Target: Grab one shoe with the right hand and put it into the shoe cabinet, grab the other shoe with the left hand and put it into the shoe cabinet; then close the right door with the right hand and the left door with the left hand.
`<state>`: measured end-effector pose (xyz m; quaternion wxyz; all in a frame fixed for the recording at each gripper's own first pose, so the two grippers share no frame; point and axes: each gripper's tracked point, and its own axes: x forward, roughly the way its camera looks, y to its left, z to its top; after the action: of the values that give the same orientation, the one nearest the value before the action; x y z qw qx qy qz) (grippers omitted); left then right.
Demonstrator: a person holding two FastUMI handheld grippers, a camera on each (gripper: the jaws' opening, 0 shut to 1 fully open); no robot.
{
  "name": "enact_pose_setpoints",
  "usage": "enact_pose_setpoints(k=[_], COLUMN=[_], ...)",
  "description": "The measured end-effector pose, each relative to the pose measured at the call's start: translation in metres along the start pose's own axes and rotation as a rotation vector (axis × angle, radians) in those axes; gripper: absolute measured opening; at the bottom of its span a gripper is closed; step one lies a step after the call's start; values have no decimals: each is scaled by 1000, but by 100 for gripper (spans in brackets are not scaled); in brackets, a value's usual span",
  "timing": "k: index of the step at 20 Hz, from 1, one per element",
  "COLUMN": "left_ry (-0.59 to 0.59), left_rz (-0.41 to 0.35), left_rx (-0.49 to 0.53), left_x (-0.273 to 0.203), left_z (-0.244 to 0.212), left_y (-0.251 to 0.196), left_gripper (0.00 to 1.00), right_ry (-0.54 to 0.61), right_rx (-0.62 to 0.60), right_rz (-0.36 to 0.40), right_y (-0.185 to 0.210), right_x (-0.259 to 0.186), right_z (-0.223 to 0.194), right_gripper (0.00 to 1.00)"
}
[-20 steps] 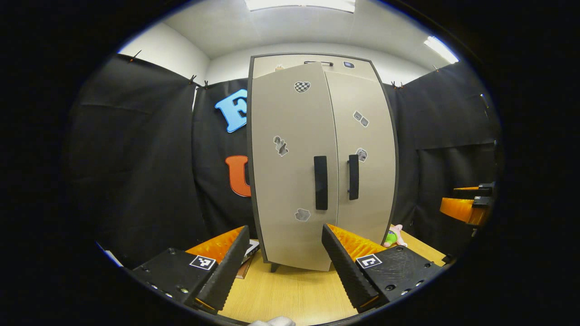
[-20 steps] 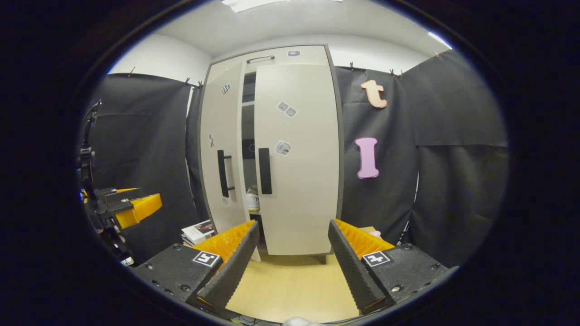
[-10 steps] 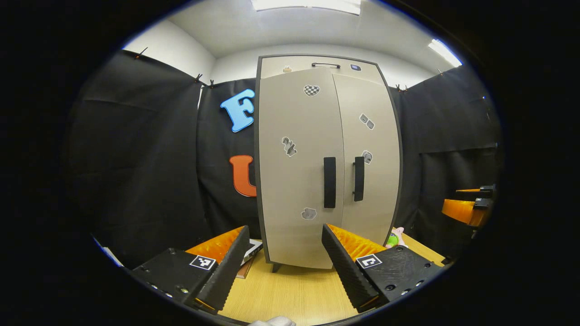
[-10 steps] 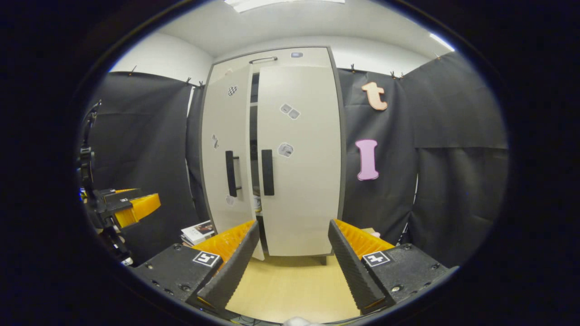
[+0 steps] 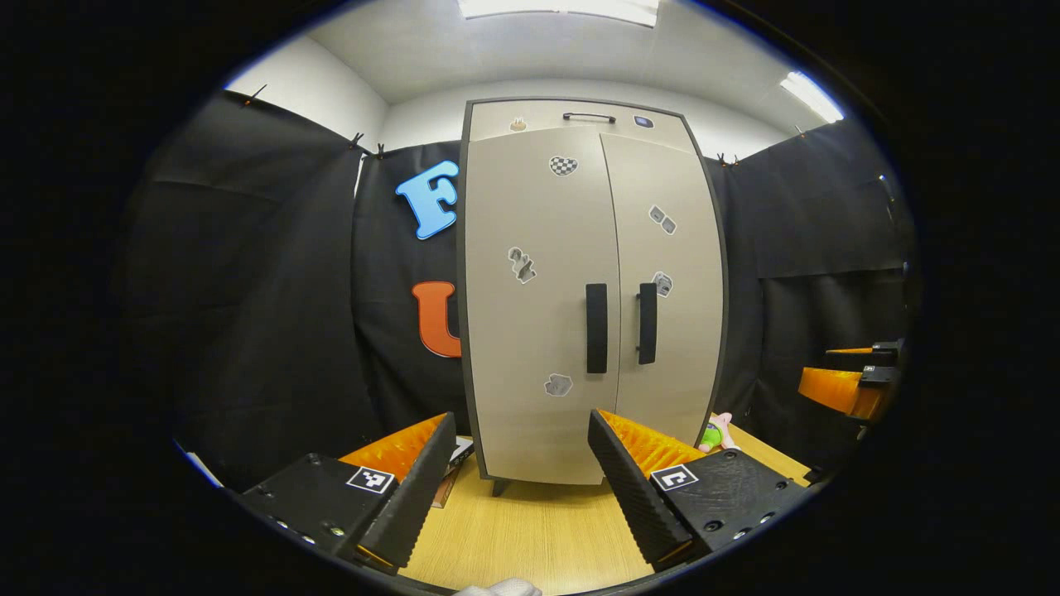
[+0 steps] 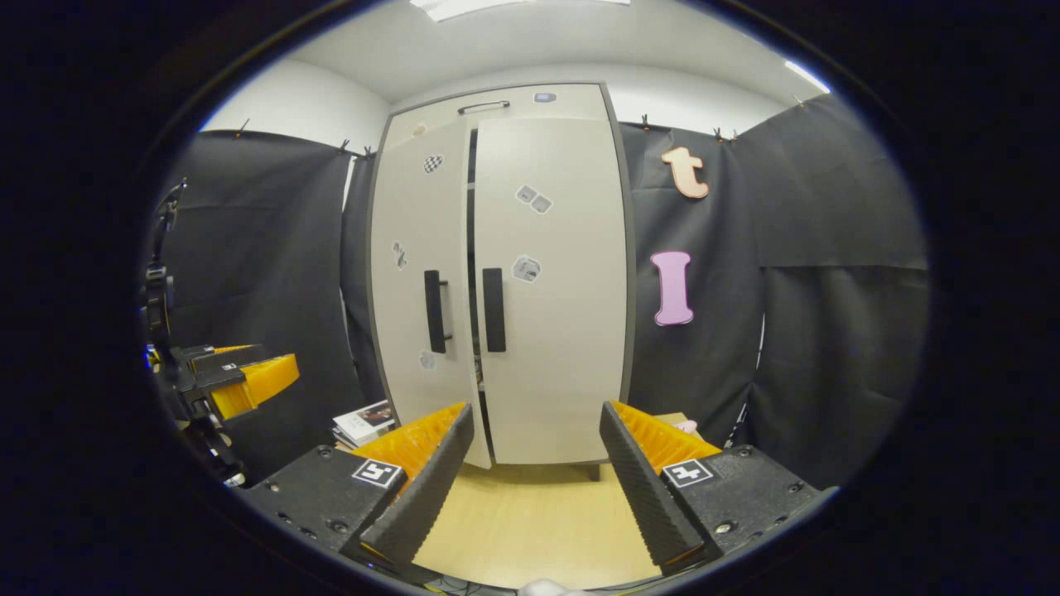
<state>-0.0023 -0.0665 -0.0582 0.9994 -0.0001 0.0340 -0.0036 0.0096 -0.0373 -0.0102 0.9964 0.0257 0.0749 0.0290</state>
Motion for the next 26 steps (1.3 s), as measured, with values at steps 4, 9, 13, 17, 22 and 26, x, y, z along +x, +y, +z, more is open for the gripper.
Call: enact_pose_setpoints(k=[4,9,13,17,22,26], left_ry=[7,2,-2,-6,-4,-8], left_rz=[-4,-10,-14,-22,-31,-29], left_rx=[-2,2,0,7,9,7], left_x=[-1,-1,1,2,2,1], left_z=[-2,1,3,5,6,7], left_y=[-1,-1,-1,-2,-5,-5], left_gripper=[96,96,96,96,96,96], right_ry=[-9,-15,-18,-17,-20,-29], right_rx=[4,3,1,1,4,10], right_rz=[-4,-13,-18,-19,-23,-28], right_y=[1,1,0,1,0,-1], right_x=[0,0,-1,0,-2,-3], right_z=[4,6,8,8,9,10], right_gripper=[99,99,99,99,99,99])
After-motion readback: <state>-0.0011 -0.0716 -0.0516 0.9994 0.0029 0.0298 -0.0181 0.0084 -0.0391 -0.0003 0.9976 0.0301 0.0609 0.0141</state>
